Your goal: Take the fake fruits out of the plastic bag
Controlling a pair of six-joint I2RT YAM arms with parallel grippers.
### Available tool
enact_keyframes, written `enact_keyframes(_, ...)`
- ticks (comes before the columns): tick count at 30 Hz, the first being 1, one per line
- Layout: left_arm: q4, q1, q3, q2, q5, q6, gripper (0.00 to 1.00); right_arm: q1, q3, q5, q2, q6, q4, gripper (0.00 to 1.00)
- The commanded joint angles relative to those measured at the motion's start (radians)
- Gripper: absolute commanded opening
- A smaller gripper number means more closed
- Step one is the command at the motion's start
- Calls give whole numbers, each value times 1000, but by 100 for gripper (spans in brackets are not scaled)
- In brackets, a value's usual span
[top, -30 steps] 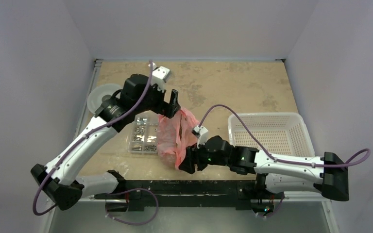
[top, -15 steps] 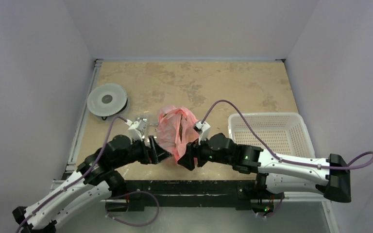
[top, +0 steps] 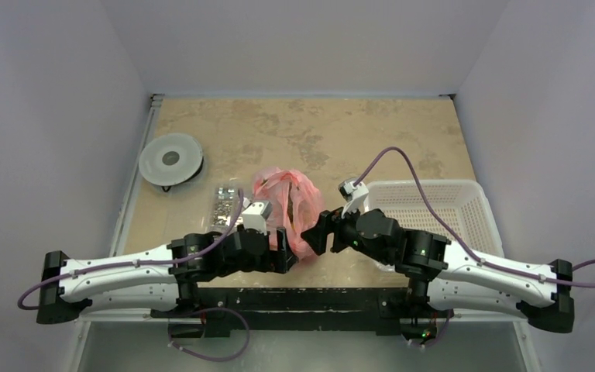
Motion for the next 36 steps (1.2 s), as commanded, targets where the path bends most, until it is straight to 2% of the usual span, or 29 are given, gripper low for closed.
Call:
enact_keyframes(1,76,-35,-5,-61,-88,15,90,2,38,95,-37,11,-42,70)
enact_keyframes(5,126,-35,-6,-104,-55,72,100,1,57,137,-32,33,-81,70)
enact_keyframes(9,56,-35,106,-35,-5,141,100,-26,84,150,-41,-27,-83,74)
enact_keyframes(14,15,-35,148,74,-23,153,98,-248,217,-19,44,-153,-134,74)
enact_keyframes(16,32,-35,141,94,-30,152,94,-323,254,-80,106,-180,-156,74)
enact_keyframes(19,66,-35,118,113,-15,157,90,-381,272,-154,188,-195,-167,74)
enact_keyframes(22,63,-35,113,130,-17,161,86,-397,229,-254,236,-177,-104,74)
enact_keyframes(25,53,-35,104,146,-25,157,78,-399,169,-313,282,-155,-48,74)
enact_keyframes(30,93,-35,72,155,-18,152,58,-399,126,-398,334,-141,3,59)
enact_keyframes(36,98,-35,30,138,-1,134,24,-399,130,-467,368,-132,38,32)
